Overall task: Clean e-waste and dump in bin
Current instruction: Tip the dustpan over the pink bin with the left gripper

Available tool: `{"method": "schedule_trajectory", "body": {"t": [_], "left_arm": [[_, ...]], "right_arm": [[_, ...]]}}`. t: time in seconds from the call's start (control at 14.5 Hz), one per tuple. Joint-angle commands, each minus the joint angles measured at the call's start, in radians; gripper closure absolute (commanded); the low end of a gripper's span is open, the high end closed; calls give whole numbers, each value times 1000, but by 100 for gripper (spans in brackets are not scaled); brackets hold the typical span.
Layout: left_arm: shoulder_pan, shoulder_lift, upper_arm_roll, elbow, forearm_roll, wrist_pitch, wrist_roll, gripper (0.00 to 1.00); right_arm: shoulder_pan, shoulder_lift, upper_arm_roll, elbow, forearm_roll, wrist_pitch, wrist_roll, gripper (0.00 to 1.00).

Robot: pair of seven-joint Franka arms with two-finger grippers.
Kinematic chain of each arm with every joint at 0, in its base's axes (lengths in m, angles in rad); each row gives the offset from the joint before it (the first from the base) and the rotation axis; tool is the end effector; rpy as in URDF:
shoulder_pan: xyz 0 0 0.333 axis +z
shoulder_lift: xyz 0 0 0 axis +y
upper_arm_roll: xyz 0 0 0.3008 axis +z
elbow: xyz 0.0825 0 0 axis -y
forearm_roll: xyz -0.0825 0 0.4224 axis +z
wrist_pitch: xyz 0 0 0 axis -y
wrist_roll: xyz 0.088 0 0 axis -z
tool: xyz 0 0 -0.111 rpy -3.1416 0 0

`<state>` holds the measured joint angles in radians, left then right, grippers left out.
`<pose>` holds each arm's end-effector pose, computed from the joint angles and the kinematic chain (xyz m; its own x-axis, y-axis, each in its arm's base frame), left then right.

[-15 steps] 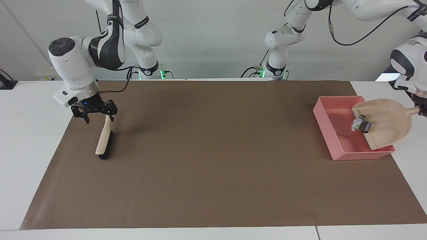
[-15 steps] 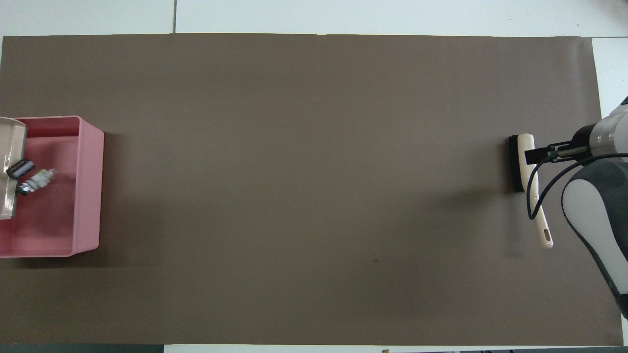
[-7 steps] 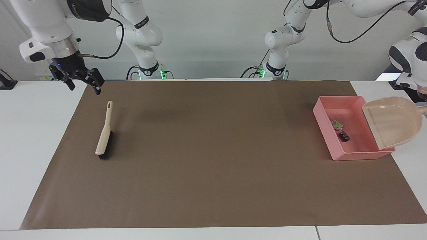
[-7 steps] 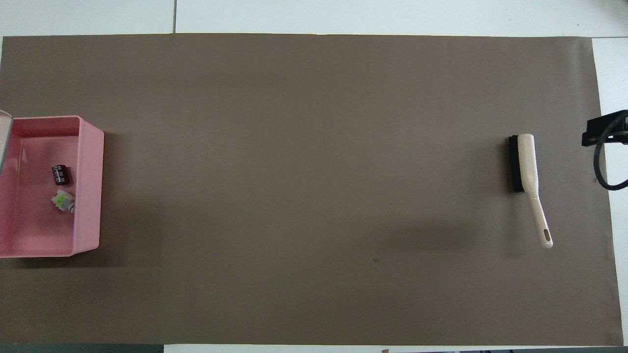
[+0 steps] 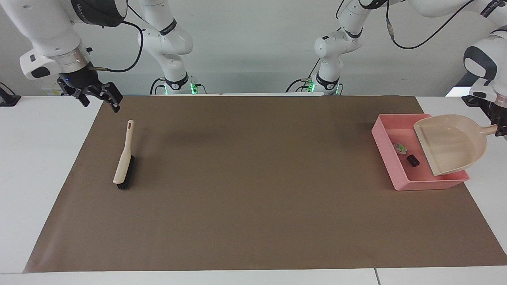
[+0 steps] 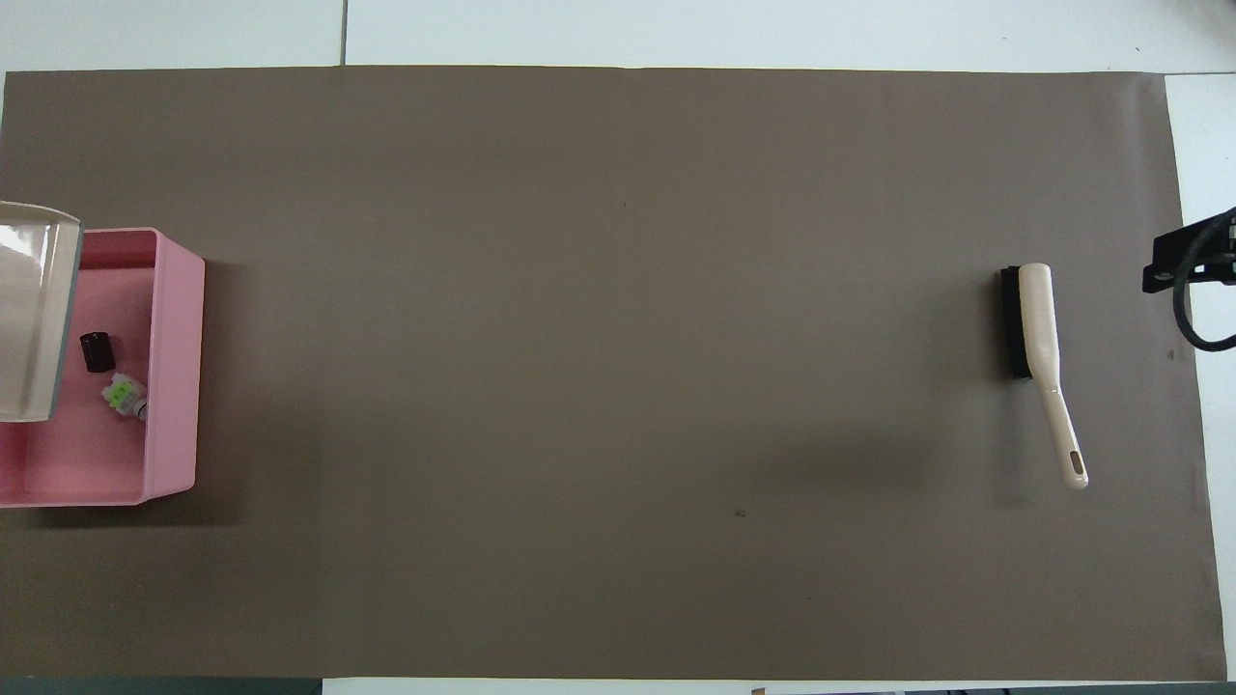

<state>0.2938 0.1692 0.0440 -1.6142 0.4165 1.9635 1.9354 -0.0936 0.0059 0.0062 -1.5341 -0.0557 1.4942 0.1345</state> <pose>0.6235 0.2466 0.5197 -0.1406 -0.8928 -0.4279 -0.9883 0.1523 0.0069 0.5839 -0.0577 0.6140 0.9739 -0.2240 -0.0378 -0.2215 -0.9732 0.0612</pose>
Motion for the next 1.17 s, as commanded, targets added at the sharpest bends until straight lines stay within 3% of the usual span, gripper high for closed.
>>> {"method": "schedule_trajectory", "body": {"t": [0.0, 0.34, 0.76, 0.9, 1.1], "left_arm": [[-4, -20, -6, 22, -99, -86, 31, 100], [-77, -63, -13, -67, -182, -83, 25, 100], [-197, -178, -13, -338, -245, 35, -100, 100], [-251, -181, -13, -374, -245, 47, -142, 100], [-330, -177, -13, -455, -245, 162, -147, 100]], "right_arm": [[49, -12, -58, -9, 30, 4, 16, 0], [43, -23, -48, -30, 30, -5, 14, 0], [35, -27, -23, -38, 30, 1, 8, 0], [37, -27, -23, -38, 30, -2, 8, 0], [37, -27, -23, -38, 30, 0, 8, 0]]}}
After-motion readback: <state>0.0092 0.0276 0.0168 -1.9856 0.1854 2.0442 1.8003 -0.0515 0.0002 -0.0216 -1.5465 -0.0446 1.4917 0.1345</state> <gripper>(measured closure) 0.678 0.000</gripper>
